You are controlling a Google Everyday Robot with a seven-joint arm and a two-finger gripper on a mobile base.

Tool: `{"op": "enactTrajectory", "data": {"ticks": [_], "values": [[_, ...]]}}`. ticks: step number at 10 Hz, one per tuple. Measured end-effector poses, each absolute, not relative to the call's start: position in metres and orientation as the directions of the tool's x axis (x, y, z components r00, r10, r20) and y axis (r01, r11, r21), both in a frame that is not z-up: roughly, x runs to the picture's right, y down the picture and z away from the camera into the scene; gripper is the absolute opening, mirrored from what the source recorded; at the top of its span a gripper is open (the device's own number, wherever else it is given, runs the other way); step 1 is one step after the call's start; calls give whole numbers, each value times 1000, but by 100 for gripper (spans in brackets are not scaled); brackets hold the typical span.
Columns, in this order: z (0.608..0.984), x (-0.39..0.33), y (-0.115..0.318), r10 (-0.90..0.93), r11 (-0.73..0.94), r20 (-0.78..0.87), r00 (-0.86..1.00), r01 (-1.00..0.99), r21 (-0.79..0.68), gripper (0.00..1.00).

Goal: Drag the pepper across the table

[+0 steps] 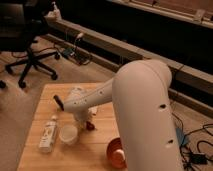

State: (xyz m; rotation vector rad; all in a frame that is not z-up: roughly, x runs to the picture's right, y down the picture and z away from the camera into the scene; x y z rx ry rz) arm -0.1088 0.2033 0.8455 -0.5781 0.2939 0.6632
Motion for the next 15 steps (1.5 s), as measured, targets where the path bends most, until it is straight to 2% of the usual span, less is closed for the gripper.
{"op": "enactTrajectory", "data": {"ticks": [15], "values": [[867,-53,183,508,636,-556,658,-722,-272,46]]}}
